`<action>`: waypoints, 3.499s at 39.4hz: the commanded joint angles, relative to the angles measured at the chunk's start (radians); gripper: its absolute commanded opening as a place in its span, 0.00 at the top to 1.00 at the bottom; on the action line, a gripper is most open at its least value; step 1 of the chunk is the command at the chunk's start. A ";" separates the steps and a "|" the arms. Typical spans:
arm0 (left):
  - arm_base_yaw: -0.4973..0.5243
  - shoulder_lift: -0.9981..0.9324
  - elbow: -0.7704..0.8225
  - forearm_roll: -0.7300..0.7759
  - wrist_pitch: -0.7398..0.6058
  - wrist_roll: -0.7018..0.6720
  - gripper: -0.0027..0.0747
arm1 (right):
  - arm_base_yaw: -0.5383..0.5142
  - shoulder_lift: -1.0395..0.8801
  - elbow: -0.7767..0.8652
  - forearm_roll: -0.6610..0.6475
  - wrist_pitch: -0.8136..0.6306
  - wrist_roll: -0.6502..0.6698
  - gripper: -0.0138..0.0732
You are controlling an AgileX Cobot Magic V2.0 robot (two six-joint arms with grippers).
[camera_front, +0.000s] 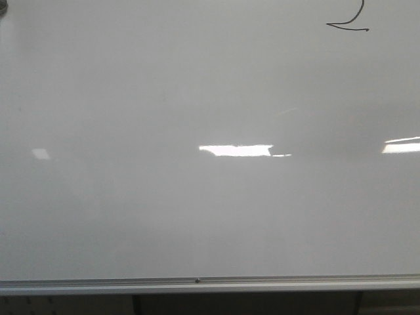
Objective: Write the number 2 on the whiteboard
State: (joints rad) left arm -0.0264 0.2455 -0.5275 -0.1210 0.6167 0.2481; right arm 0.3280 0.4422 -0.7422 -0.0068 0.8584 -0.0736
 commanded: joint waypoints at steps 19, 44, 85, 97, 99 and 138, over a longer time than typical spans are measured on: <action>0.058 -0.269 0.385 0.102 -0.358 -0.186 0.99 | -0.008 0.005 -0.024 -0.012 -0.075 -0.002 0.92; 0.058 -0.269 0.555 0.111 -0.683 -0.186 0.99 | -0.008 0.006 -0.024 -0.012 -0.063 -0.002 0.92; 0.058 -0.269 0.555 0.111 -0.683 -0.186 0.99 | -0.141 -0.268 0.305 -0.013 -0.484 -0.002 0.92; 0.058 -0.269 0.555 0.111 -0.683 -0.186 0.99 | -0.254 -0.464 0.616 -0.013 -0.844 -0.002 0.92; 0.058 -0.269 0.555 0.111 -0.683 -0.186 0.99 | -0.271 -0.470 0.651 -0.013 -0.874 -0.002 0.92; 0.058 -0.267 0.555 0.111 -0.683 -0.186 0.99 | -0.309 -0.469 0.769 -0.007 -1.003 0.008 0.92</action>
State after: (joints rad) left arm 0.0300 -0.0030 0.0057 -0.0091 0.0174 0.0744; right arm 0.0257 -0.0108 0.0271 -0.0089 -0.0584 -0.0736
